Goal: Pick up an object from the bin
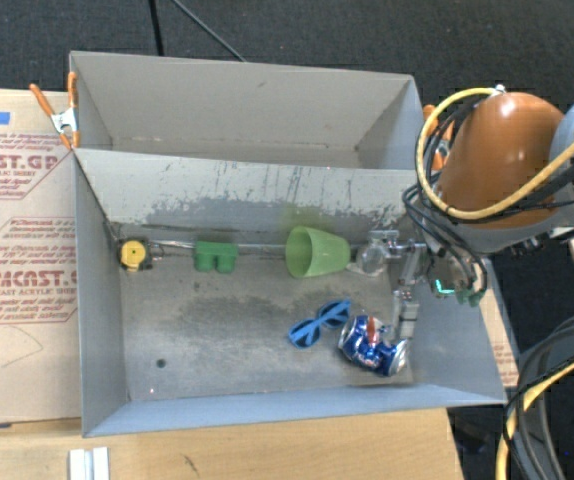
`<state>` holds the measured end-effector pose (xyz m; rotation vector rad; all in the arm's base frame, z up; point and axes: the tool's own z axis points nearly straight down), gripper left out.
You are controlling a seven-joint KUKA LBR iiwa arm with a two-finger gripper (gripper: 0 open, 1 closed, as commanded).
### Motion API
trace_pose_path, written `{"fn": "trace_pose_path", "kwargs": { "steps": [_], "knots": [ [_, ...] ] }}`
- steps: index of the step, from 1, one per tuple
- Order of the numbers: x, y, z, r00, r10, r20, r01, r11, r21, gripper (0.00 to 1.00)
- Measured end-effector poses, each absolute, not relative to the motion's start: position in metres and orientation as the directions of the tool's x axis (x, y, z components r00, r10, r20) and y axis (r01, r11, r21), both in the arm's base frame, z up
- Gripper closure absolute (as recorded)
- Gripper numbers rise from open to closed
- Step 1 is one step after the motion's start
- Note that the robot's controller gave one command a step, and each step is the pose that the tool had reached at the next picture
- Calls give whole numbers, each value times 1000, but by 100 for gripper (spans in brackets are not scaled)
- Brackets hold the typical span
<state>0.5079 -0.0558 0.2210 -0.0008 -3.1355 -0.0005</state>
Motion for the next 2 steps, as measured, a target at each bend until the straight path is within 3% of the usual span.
{"fn": "trace_pose_path", "kwargs": {
  "steps": [1, 2],
  "knots": [
    [504, -52, 66, -1000, -3, 5, -3, 1000, 0, 0],
    [506, -52, 70, -1000, -4, -1, -4, 1000, -1, 100]
  ]
}}
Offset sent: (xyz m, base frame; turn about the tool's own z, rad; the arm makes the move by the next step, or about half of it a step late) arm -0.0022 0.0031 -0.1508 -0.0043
